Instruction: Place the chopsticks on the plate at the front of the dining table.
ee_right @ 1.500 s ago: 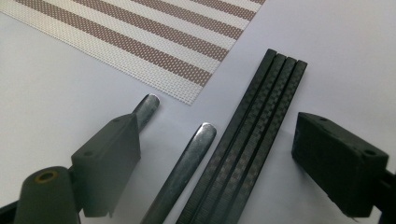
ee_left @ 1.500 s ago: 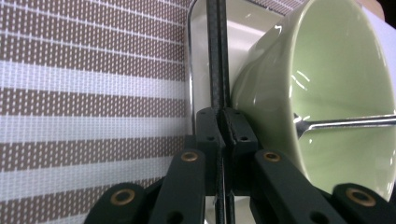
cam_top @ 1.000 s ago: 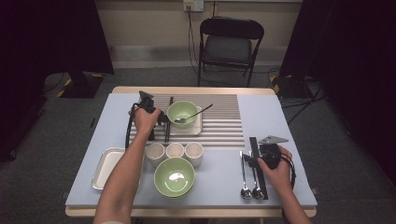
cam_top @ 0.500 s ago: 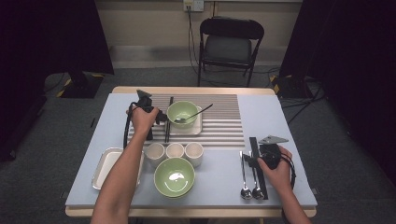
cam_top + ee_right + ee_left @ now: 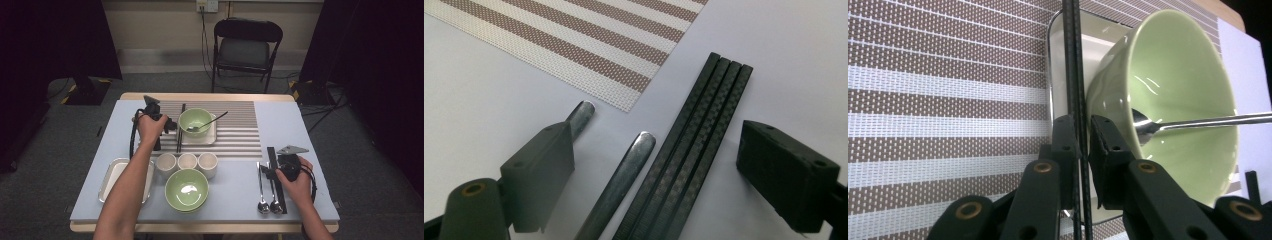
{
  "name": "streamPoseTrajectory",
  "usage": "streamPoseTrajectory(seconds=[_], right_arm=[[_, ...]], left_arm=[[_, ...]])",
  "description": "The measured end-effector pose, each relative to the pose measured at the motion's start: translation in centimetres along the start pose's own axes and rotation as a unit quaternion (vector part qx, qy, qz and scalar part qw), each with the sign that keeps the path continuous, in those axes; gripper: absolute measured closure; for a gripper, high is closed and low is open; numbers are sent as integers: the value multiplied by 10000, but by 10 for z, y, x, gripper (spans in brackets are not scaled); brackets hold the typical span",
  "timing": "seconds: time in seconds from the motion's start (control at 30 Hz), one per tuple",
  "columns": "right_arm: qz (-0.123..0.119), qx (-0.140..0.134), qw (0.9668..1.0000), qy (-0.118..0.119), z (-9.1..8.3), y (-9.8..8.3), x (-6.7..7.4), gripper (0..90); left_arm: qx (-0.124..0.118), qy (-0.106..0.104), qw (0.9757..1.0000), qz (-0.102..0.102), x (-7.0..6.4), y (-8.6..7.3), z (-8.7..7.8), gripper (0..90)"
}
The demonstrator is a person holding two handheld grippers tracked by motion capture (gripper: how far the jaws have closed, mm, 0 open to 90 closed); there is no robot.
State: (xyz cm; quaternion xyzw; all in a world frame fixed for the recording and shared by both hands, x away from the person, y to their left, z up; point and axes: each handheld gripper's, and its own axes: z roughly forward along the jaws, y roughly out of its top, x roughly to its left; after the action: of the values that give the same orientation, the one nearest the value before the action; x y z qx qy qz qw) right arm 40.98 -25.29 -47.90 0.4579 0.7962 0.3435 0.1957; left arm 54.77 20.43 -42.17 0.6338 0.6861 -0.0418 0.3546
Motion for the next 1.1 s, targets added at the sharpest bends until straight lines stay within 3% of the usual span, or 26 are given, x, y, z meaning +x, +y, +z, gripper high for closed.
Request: streamPoseTrajectory(seconds=[0.37, 1.1], right_arm=[[7, 2, 10000, 1, 0, 0, 0, 142], [4, 3, 10000, 3, 0, 0, 0, 142]], left_arm=[[-24, -35, 10000, -59, 7, -4, -6, 763], [-124, -200, 9997, -40, 4, -9, -17, 631]])
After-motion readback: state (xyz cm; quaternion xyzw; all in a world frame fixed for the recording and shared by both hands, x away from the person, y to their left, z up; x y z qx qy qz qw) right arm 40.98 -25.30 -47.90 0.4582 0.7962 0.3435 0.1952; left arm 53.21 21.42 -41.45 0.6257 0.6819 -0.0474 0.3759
